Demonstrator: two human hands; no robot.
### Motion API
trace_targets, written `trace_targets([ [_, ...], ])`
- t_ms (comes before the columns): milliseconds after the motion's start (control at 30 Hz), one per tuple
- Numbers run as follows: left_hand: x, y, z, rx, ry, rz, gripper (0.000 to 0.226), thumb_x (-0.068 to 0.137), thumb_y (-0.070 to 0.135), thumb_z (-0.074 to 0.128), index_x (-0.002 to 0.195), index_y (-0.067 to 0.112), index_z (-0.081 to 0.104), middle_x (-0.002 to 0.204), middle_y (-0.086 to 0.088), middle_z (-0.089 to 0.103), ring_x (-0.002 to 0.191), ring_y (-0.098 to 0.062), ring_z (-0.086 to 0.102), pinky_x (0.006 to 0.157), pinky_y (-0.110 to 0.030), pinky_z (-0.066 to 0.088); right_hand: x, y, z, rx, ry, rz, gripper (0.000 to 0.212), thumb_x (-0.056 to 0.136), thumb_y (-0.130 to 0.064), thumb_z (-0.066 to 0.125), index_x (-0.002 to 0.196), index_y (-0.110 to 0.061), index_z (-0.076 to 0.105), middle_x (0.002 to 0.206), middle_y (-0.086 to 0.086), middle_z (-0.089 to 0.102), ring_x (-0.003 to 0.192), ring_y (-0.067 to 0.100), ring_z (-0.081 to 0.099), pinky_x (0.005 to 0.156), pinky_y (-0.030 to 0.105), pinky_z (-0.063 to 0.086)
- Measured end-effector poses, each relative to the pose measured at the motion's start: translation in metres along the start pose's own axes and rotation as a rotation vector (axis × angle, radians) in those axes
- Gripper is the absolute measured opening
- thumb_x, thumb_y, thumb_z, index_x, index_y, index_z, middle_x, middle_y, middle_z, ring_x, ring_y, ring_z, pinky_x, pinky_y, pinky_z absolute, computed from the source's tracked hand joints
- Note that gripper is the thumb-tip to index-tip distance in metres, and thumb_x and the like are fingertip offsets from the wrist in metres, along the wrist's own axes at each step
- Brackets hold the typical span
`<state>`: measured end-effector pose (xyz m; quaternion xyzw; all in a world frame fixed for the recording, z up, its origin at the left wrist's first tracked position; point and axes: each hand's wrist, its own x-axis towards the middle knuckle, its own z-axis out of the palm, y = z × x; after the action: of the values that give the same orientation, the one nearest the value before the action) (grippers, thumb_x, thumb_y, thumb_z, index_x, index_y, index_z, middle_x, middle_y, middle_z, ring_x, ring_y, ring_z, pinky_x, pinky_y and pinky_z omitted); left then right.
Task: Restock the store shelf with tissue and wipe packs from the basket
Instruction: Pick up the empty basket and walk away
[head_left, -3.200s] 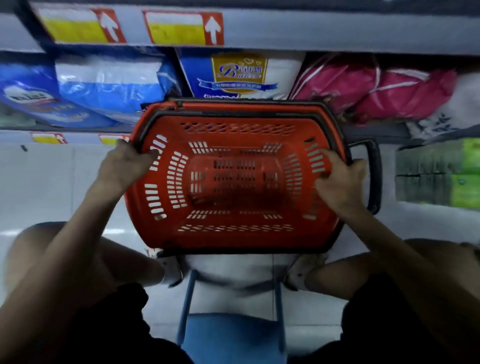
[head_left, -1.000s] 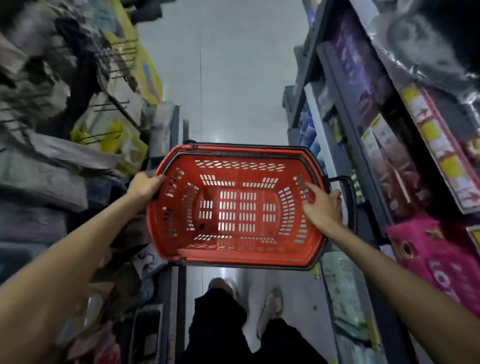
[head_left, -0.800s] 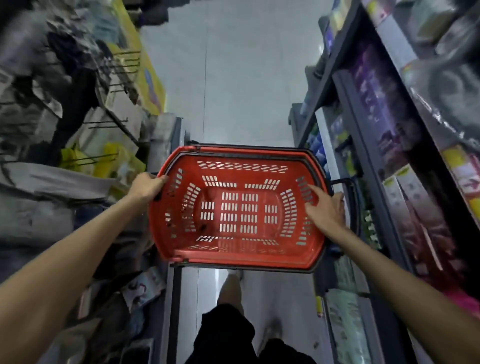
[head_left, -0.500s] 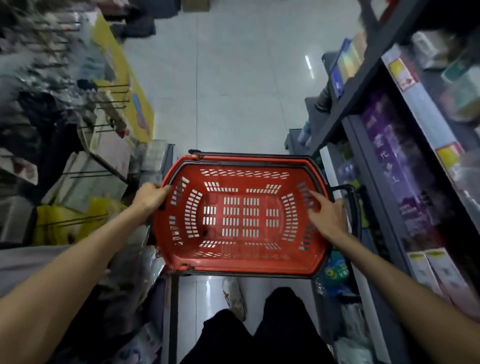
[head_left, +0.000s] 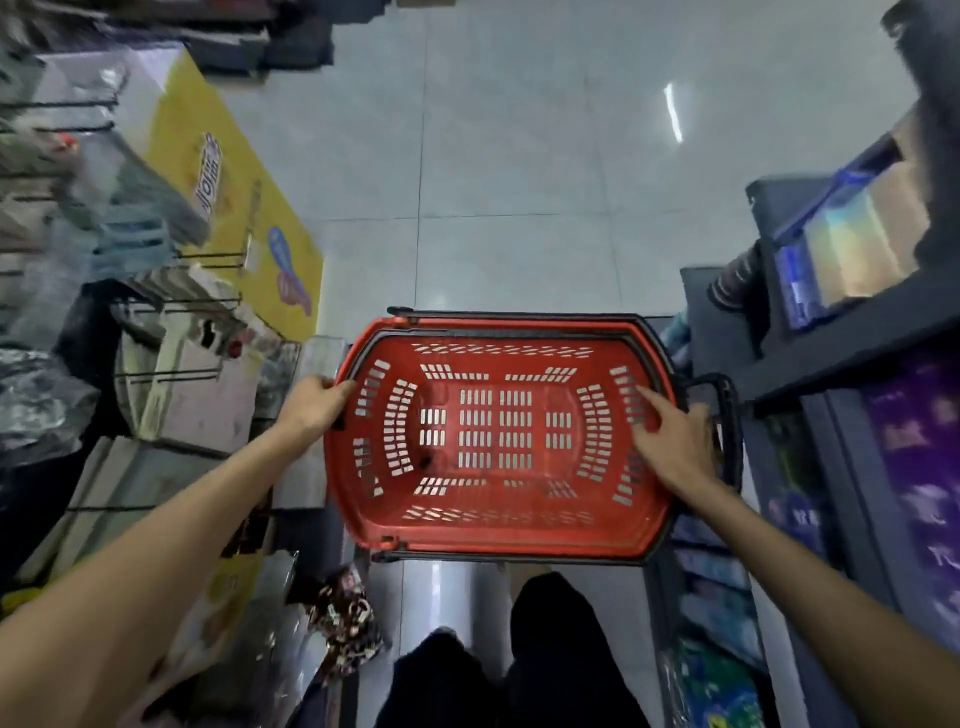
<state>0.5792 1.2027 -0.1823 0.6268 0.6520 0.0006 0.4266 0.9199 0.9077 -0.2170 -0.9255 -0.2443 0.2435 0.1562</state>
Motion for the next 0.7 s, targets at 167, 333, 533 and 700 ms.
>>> trace_targets([
  [167, 0.117, 0.031, 0.027, -0.036, -0.025, -0.076, 0.019, 0.105, 0.019, 0.058, 0.101, 0.003, 0.065, 0.091, -0.014, 0.069, 0.065, -0.014, 0.061, 0.050, -0.022, 0.047, 0.118, -0.037, 0.043, -0.002, -0.021, 0.022, 0.061, 0.090, -0.027, 0.065, 0.148, -0.038, 0.052, 0.111, 0.016, 0.039, 0.105, 0.046, 0.055, 0.098, 0.040, 0.048],
  [333, 0.251, 0.033, 0.063, -0.027, -0.023, -0.144, 0.024, 0.097, 0.024, 0.066, 0.104, 0.003, 0.074, 0.098, -0.018, 0.075, 0.073, -0.024, 0.066, 0.064, -0.029, 0.054, 0.228, -0.055, 0.113, 0.032, -0.060, 0.064, 0.068, 0.081, -0.039, 0.062, 0.149, -0.038, 0.052, 0.108, 0.014, 0.037, 0.109, 0.045, 0.052, 0.107, 0.039, 0.042],
  [533, 0.407, 0.019, 0.125, -0.062, -0.068, -0.222, 0.035, 0.095, 0.023, 0.066, 0.123, 0.003, 0.072, 0.109, -0.017, 0.075, 0.089, -0.029, 0.070, 0.092, -0.045, 0.060, 0.344, -0.053, 0.215, 0.081, -0.164, 0.152, 0.065, 0.083, -0.037, 0.063, 0.147, -0.039, 0.052, 0.131, 0.018, 0.037, 0.113, 0.040, 0.056, 0.109, 0.034, 0.039],
  [700, 0.488, 0.014, 0.169, -0.034, -0.108, -0.236, 0.033, 0.102, 0.021, 0.060, 0.127, 0.001, 0.067, 0.104, -0.011, 0.074, 0.078, -0.020, 0.070, 0.074, -0.034, 0.059, 0.410, -0.045, 0.290, 0.072, -0.202, 0.164, 0.065, 0.084, -0.029, 0.067, 0.147, -0.033, 0.054, 0.139, 0.021, 0.036, 0.119, 0.040, 0.054, 0.111, 0.036, 0.041],
])
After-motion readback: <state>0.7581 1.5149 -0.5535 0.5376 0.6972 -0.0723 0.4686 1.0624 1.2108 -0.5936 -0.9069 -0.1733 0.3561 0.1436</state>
